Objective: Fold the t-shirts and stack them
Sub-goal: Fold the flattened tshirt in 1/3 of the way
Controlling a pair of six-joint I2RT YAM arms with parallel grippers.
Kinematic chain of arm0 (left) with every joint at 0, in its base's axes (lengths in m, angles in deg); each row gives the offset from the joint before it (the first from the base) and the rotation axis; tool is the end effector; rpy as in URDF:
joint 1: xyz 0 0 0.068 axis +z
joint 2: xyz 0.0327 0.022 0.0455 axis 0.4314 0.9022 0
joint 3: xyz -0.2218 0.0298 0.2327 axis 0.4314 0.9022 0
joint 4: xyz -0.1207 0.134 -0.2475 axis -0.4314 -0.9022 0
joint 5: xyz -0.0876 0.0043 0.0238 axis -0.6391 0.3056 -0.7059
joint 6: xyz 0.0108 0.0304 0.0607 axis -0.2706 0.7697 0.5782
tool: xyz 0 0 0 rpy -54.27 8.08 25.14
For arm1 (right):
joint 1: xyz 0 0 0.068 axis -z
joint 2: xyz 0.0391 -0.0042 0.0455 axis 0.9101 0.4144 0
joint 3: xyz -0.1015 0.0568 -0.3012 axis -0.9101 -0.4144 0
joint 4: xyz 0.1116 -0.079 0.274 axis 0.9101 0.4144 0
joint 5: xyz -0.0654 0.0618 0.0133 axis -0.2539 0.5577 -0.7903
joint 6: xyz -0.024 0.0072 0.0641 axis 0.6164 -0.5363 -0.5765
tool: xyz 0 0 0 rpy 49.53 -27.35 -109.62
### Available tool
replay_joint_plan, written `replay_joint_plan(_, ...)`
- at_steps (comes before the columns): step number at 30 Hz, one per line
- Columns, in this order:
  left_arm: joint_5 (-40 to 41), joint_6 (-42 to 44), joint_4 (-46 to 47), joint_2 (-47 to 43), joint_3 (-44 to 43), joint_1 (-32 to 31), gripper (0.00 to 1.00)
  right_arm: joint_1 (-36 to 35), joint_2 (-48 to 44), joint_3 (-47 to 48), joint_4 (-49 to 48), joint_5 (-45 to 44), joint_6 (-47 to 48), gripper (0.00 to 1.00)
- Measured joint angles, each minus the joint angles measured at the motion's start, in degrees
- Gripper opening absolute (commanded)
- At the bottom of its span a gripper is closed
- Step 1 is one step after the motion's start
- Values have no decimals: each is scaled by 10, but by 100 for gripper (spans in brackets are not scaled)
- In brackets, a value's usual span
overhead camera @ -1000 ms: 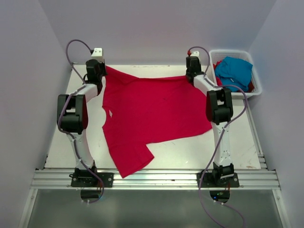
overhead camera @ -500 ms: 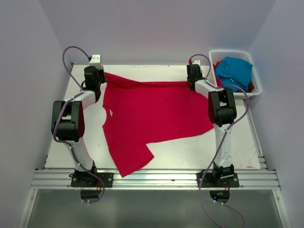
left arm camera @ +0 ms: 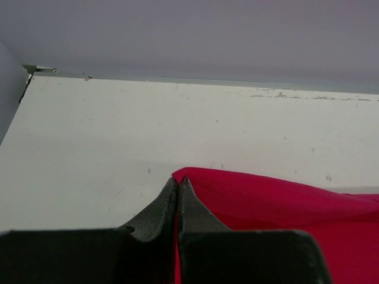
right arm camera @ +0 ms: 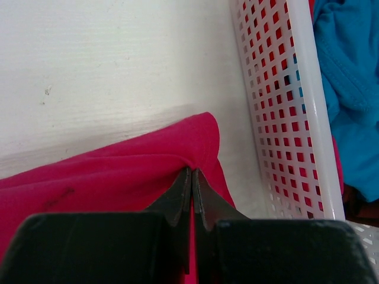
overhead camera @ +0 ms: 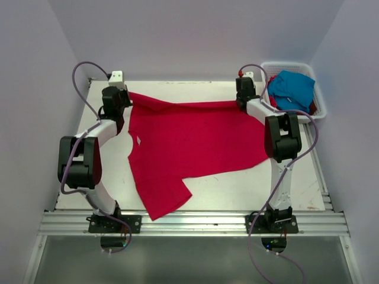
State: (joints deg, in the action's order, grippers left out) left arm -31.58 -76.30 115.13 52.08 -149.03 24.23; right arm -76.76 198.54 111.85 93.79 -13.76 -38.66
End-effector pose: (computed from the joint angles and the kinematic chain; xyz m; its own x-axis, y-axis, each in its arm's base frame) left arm 0.4646 -0.0071 0.2599 -0.2194 -0.1077 -0.9697 -0.0651 0.9933 -0.0955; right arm 0.5744 0.0827 0.1926 -0.6180 -0.1586 -0.7700 0.2375 0.8960 -0.3751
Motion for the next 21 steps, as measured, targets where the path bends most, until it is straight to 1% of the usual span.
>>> replay_joint_plan(6, 2, -5, -4, -34, 28, 0, 0, 0, -7, -1, 21, 0, 1, 0)
replay_joint_plan(11, 7, -12, -8, -62, 66, -1, 0, 0, -16, -18, 32, 0, -1, 0)
replay_joint_plan(21, 16, -28, -18, -108, 111, -12, 0, 0, -26, -41, 53, 0, -10, 0)
